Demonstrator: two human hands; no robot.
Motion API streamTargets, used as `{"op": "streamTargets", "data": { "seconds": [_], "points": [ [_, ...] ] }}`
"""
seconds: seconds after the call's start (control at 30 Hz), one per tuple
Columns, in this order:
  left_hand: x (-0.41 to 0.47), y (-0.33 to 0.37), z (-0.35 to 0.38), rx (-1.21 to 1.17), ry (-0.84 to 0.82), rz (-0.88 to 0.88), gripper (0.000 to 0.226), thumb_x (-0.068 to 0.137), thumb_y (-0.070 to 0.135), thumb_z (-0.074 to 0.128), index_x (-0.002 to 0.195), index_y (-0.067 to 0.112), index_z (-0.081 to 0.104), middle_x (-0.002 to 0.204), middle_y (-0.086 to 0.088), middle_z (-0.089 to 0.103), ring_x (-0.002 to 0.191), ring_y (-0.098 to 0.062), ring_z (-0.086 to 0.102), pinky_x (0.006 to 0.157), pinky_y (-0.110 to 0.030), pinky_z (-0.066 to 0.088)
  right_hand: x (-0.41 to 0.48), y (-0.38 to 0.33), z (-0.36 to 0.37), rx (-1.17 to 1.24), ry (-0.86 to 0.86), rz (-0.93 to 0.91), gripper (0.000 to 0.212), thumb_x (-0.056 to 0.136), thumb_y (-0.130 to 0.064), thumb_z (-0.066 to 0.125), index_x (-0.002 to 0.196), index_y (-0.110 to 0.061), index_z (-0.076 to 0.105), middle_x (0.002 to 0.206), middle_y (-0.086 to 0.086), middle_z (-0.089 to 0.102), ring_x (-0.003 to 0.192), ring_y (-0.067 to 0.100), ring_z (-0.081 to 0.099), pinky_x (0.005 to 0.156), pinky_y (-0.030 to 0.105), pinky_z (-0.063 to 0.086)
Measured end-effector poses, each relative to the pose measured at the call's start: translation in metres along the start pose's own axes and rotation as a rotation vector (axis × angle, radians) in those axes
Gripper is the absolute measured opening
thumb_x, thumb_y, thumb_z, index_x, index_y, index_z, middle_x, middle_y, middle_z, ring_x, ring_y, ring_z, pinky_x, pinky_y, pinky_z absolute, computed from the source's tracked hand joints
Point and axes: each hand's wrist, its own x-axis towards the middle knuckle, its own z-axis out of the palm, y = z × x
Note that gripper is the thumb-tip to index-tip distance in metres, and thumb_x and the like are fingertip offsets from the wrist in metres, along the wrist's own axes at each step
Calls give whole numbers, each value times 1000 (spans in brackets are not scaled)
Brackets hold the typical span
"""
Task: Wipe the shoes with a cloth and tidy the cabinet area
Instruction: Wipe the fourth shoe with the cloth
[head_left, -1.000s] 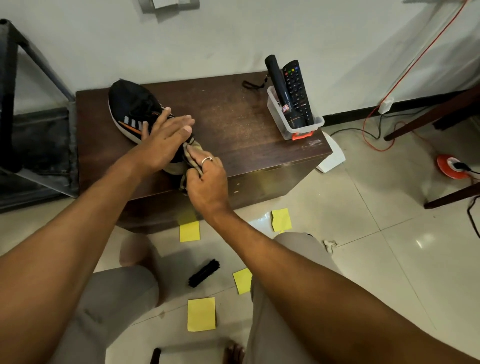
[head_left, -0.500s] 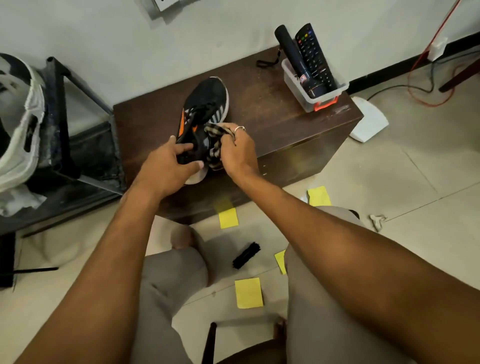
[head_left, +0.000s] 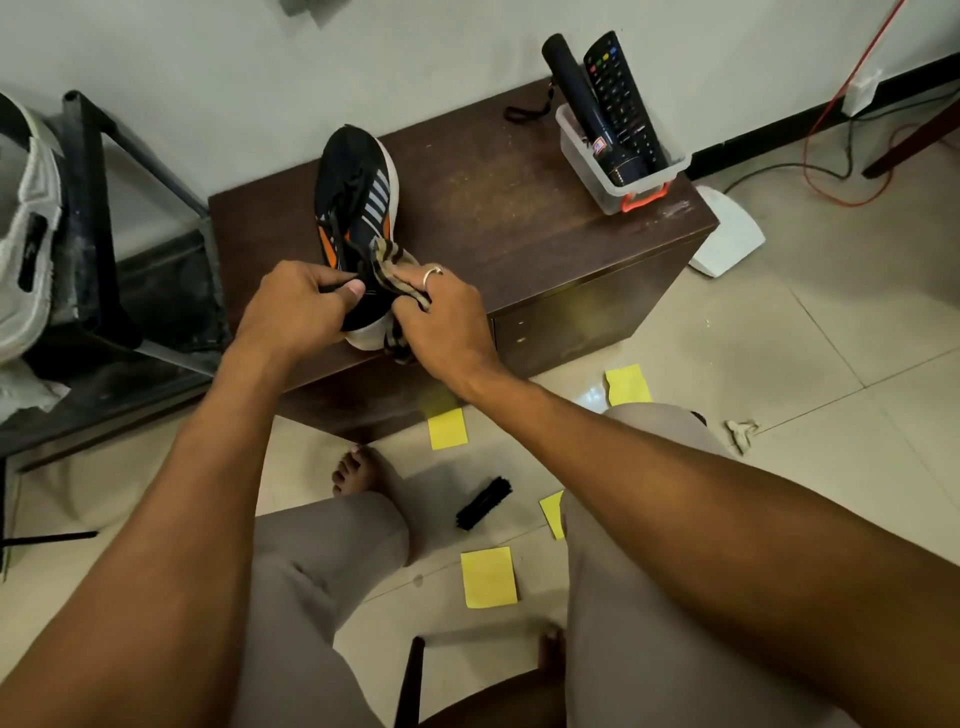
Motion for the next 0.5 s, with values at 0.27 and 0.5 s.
{"op": "streamTargets", "data": {
  "seconds": [0.27, 0.5],
  "points": [
    [3, 2, -5, 20, -37, -8, 23, 100, 37, 60, 116, 31, 75, 98, 4, 76, 88, -18, 72, 90, -47, 58, -5, -4, -7, -76, 36, -148, 26, 93, -7, 56, 109, -13, 76, 108, 1, 71, 94, 12, 66, 84, 37, 59],
    [8, 10, -5, 131, -128, 22, 24, 100, 28, 57, 115, 28, 76, 102, -4, 75, 95, -24, 70, 96, -48, 55, -21, 9, 14, -191, -34, -176, 65, 90, 14, 54, 149, -13, 52, 153, 4, 47, 124, 22, 46, 107, 16, 34]
  ]
}}
